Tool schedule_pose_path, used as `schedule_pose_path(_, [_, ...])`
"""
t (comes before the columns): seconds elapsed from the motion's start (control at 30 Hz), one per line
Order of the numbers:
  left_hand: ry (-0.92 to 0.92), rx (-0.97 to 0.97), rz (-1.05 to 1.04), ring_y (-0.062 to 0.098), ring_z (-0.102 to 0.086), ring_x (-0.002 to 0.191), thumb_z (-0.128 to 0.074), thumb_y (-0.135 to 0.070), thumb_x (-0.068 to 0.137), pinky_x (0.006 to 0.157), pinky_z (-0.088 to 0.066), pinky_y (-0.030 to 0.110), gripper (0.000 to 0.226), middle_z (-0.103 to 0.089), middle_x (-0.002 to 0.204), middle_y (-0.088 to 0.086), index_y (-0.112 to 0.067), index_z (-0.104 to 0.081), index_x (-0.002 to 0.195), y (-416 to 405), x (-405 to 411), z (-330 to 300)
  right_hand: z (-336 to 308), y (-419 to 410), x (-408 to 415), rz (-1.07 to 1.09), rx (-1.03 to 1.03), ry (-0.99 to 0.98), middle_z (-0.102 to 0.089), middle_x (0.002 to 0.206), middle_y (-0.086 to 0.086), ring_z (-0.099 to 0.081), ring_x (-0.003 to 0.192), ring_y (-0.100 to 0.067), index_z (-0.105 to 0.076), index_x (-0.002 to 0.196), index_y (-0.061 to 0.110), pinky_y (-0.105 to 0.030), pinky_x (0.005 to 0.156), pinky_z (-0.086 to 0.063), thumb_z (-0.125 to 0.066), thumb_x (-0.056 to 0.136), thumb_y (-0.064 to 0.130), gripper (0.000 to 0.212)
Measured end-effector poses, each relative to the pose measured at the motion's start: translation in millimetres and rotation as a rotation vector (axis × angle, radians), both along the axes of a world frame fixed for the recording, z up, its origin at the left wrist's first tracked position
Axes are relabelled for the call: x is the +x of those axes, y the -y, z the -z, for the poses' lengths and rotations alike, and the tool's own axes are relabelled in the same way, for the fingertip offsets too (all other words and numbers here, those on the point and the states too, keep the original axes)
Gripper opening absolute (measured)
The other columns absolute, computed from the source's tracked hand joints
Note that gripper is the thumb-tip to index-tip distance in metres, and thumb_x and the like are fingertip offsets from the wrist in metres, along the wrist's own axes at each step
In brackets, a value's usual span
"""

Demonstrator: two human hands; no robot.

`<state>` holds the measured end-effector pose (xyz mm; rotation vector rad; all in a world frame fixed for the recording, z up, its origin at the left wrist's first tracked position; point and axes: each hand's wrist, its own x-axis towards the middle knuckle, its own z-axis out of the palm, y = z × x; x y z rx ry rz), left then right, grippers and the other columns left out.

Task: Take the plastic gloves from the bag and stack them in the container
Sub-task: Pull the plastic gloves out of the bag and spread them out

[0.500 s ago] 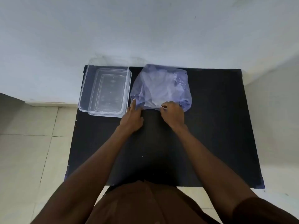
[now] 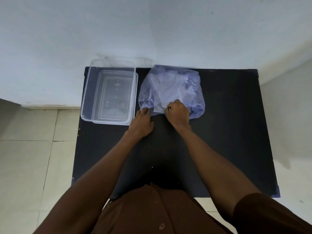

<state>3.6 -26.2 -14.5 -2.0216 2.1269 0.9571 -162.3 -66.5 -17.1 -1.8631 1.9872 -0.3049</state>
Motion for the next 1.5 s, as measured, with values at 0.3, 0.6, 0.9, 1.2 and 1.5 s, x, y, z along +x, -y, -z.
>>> schedule_pose_path(0.3, [0.035, -0.010, 0.028, 0.034, -0.033, 0.141, -0.055, -0.020, 0.092, 0.105, -0.045, 0.050, 0.066, -0.029, 0.158, 0.008, -0.017, -0.030, 0.153, -1, -1, -3, 8, -8, 10, -0.145, 0.032, 0.130, -0.064, 0.101, -0.007, -0.062, 0.093, -0.022, -0.073, 0.092, 0.012, -0.031, 0.072, -0.049, -0.066, 0.088, 0.024, 0.015])
schedule_pose_path(0.6, [-0.009, 0.003, 0.048, 0.037, -0.038, 0.135, -0.054, -0.012, 0.089, 0.100, -0.049, 0.053, 0.065, -0.030, 0.157, 0.007, -0.014, -0.033, 0.150, 0, 6, -1, 19, -14, 25, -0.281, -0.170, -0.056, -0.064, 0.089, -0.012, -0.063, 0.087, -0.029, -0.073, 0.083, 0.006, -0.035, 0.052, -0.052, -0.077, 0.080, 0.021, 0.017])
schedule_pose_path(0.9, [0.205, -0.182, 0.165, 0.038, -0.036, 0.137, -0.057, -0.015, 0.085, 0.111, -0.039, 0.046, 0.057, -0.037, 0.152, 0.012, -0.009, -0.048, 0.141, 5, 2, -1, 23, -20, 15, -0.300, -0.307, -0.196, -0.068, 0.077, -0.008, -0.063, 0.082, -0.029, -0.072, 0.072, 0.008, -0.040, 0.067, -0.049, -0.064, 0.081, 0.009, 0.013])
schedule_pose_path(1.2, [0.106, 0.021, 0.226, 0.031, -0.009, 0.155, -0.057, -0.020, 0.087, 0.119, -0.028, 0.050, 0.080, -0.012, 0.166, 0.010, -0.013, -0.019, 0.157, 8, -2, -1, 33, -41, -5, -0.371, -0.337, -0.104, -0.074, 0.081, -0.011, -0.071, 0.089, -0.028, -0.072, 0.076, 0.006, -0.041, 0.099, -0.052, -0.063, 0.082, 0.007, 0.011])
schedule_pose_path(1.5, [0.116, 0.089, 0.231, 0.028, 0.002, 0.156, -0.057, -0.022, 0.088, 0.123, -0.021, 0.048, 0.087, 0.002, 0.169, 0.006, -0.019, -0.007, 0.160, 7, -2, -2, 40, -47, -14, -0.338, -0.331, -0.134, -0.075, 0.106, -0.016, -0.069, 0.110, -0.034, -0.074, 0.102, 0.001, -0.050, 0.112, -0.046, -0.073, 0.076, 0.006, 0.027])
